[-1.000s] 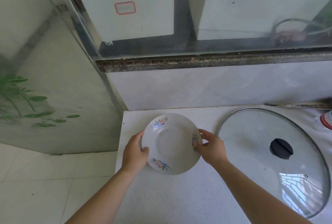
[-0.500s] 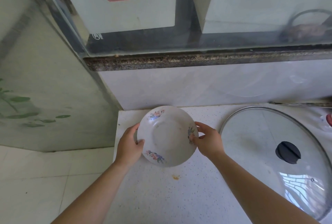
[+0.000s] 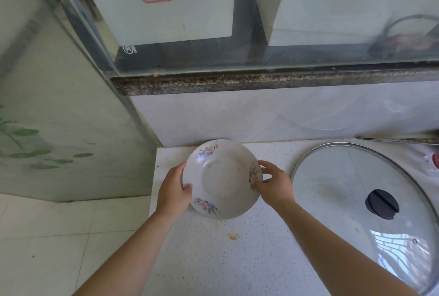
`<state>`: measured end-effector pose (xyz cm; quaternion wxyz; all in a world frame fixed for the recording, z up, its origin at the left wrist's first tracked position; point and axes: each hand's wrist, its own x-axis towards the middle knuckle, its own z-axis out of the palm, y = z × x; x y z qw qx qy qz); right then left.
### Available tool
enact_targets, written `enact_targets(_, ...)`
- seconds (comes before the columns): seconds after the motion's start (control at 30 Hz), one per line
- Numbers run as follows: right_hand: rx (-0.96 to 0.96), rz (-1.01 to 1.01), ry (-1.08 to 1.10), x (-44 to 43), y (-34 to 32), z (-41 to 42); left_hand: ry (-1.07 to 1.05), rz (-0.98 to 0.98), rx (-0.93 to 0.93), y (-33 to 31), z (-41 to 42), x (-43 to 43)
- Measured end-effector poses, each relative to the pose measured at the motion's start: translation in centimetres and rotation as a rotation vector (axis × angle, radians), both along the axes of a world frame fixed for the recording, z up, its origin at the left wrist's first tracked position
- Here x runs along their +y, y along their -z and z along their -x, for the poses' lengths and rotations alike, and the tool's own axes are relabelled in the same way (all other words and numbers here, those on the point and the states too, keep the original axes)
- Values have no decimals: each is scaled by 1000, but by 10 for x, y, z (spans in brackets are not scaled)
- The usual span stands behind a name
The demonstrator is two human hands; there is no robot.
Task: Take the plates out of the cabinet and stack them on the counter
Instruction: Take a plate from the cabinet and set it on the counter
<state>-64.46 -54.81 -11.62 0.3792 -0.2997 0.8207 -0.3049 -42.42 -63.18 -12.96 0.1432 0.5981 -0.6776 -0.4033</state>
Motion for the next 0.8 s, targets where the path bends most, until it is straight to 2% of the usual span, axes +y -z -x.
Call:
enact_targets(0.17, -9, -34, -43, 5, -9, -2, 127, -23, -200, -12, 4, 4)
enact_targets(0.27, 10, -61, -86, 12, -17, -4, 152, -56, -250, -22, 6, 11)
enact_targets(0.6, 112, -104, -302, 62, -58, -20, 156, -24, -160, -58, 2, 59)
enact_targets(0.8, 96, 29, -391, 92, -81, -47, 21, 14, 26, -84, -17, 110)
